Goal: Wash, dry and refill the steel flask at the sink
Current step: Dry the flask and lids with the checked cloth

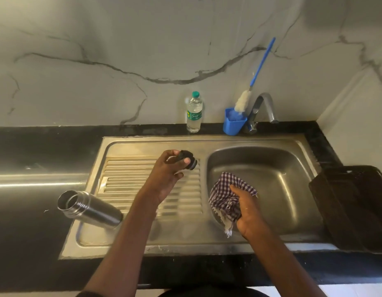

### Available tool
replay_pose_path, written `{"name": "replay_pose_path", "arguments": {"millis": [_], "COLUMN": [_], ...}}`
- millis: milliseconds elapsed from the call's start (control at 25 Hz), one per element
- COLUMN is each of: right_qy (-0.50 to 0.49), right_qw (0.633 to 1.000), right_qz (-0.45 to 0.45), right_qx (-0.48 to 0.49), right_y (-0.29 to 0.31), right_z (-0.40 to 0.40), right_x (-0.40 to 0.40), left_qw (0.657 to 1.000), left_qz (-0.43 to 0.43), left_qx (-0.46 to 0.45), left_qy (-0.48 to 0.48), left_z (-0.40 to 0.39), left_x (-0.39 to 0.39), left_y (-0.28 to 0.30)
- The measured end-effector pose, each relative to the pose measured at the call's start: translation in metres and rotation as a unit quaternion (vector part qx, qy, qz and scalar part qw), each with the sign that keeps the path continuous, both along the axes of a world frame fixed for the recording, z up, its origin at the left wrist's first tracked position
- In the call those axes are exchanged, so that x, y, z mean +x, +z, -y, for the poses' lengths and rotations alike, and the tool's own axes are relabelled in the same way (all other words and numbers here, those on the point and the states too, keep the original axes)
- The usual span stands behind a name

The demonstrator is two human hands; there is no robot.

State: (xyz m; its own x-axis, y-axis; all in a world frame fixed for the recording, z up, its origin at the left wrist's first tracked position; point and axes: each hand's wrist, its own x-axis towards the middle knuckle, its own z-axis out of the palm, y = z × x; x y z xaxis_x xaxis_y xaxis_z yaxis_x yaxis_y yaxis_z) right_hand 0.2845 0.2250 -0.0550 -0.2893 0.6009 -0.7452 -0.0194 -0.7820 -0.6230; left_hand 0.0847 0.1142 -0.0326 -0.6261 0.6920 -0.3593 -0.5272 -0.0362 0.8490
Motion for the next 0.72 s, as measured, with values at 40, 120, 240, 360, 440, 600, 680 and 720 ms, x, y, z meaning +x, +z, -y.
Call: {"name": "replay_pose_path", "arguments": {"millis": [40, 120, 240, 360, 440, 600, 680, 720], "right_qy": [-0.006, -0.016, -0.028, -0.041, -0.042, -0.033, -0.03, -0.03], "right_qw": [1.0, 1.0, 0.999, 0.999, 0.999, 0.999, 0.999, 0.999], "right_qz": [-0.001, -0.006, -0.01, -0.013, -0.013, -0.017, -0.02, -0.019], "right_qx": [-0.004, -0.011, -0.017, -0.026, -0.026, -0.033, -0.037, -0.038], "right_y": [0.0, -0.001, -0.003, 0.0, 0.001, 0.005, 0.005, 0.004], "right_z": [-0.004, -0.01, -0.017, -0.026, -0.032, -0.04, -0.044, -0.046], "right_x": [0.003, 0.008, 0.011, 0.014, 0.016, 0.019, 0.021, 0.022], "left_qw": [0.999, 0.997, 0.993, 0.987, 0.981, 0.954, 0.946, 0.945], "left_qz": [0.008, 0.0, 0.008, 0.013, 0.005, -0.041, -0.045, -0.026], "left_qx": [0.008, 0.0, -0.043, -0.085, -0.123, -0.197, -0.22, -0.223], "left_qy": [-0.032, -0.079, -0.109, -0.133, -0.153, -0.223, -0.233, -0.236], "left_z": [-0.006, -0.018, -0.033, -0.044, -0.048, -0.057, -0.067, -0.073], "left_x": [-0.001, 0.0, 0.003, 0.009, 0.01, 0.012, 0.006, 0.0], "left_y": [0.007, 0.013, 0.012, 0.012, 0.014, 0.016, 0.028, 0.037]}}
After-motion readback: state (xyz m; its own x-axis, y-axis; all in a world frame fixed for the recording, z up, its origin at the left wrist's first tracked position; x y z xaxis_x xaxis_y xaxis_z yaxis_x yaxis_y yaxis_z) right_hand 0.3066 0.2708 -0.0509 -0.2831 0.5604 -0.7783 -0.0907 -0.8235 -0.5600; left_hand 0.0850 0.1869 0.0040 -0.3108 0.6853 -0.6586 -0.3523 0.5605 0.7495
